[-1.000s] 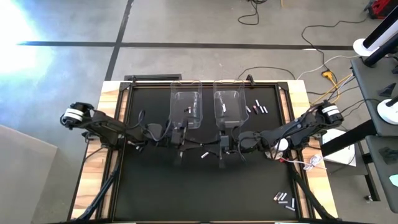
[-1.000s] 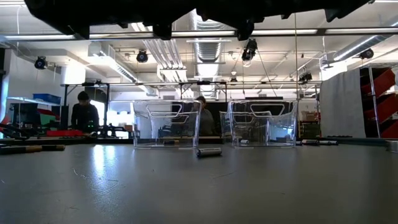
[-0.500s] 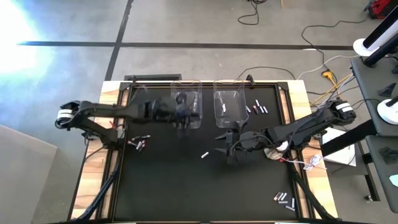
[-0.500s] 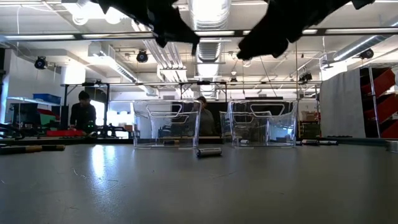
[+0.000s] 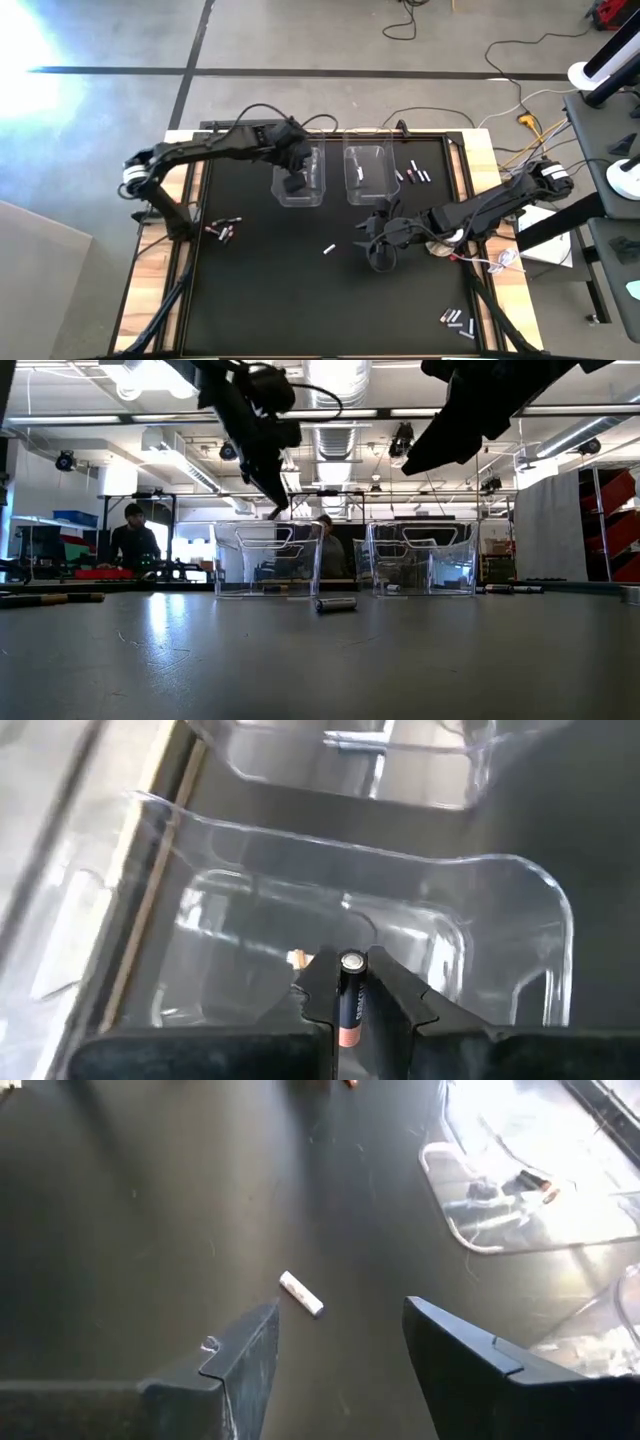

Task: Sort batteries
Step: Put the black battery into the left transparent bin

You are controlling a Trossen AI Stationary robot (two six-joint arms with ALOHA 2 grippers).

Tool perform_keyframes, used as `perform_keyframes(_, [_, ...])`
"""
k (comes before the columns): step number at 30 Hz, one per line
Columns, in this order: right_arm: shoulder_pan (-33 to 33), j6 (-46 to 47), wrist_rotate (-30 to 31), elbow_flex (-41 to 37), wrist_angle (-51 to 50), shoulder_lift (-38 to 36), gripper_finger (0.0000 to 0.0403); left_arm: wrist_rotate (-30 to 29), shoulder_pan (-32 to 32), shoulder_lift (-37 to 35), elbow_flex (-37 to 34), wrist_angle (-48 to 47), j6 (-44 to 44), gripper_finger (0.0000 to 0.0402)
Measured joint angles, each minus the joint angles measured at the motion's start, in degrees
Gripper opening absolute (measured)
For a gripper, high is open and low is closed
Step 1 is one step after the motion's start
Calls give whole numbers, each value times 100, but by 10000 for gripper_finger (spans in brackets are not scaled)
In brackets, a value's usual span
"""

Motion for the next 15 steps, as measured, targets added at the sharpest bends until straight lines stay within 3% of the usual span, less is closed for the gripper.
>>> perform_keyframes(15, [12, 172, -21, 0, -253, -14, 206, 169, 326, 1080, 518, -643, 2, 11])
